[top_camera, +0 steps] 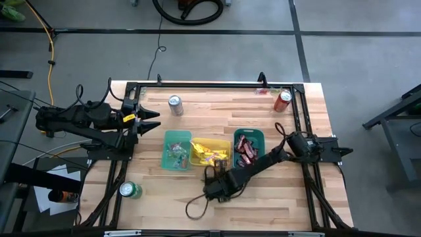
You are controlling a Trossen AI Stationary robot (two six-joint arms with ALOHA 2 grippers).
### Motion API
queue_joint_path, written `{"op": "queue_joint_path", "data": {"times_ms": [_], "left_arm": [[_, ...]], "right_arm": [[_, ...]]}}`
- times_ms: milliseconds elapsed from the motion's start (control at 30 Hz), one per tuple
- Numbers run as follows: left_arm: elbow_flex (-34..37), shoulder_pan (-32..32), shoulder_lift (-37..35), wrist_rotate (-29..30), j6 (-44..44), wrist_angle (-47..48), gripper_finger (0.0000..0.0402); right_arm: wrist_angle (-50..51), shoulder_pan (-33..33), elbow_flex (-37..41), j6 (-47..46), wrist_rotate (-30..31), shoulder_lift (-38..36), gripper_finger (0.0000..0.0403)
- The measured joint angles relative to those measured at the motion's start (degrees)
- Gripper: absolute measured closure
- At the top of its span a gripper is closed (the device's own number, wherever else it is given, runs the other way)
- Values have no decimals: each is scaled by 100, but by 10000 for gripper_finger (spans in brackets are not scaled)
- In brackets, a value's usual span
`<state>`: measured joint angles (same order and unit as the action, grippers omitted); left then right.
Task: Sort candy
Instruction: Put the blue gummy into the green bin
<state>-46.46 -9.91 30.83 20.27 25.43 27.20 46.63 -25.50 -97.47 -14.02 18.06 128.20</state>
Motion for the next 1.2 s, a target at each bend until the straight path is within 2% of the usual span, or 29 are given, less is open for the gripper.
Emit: {"op": "queue_joint_path", "data": {"times_ms": [100,233,400,467,567,667,800,1033,1200], "left_arm": [[0,1,0,13,0,0,191],[0,0,0,16,-2,0,191],[0,0,0,16,0,-2,191],[0,0,0,16,-2,-1,191],[0,1,0,16,-2,-1,191],[0,0,0,16,0,-2,191],[0,0,0,16,0,-3,191],[0,0,0,51,2,-4,191],[0,2,0,136,0,-4,191]], "right_arm": [[-9,-87,-477,649,-171,2,396],[79,30,-1047,1505,162,-2,400],[-149,389,-1700,2007,357,-7,400],[-514,538,-1858,2171,169,-7,400],[-1598,775,-1903,2353,-509,-8,401],[-2876,1005,-1833,2199,-1093,63,402],[-3752,1252,-1807,1902,-1011,390,402],[-3920,1592,-1794,974,-867,777,387],[-3934,1690,-1794,653,-887,766,332]]}}
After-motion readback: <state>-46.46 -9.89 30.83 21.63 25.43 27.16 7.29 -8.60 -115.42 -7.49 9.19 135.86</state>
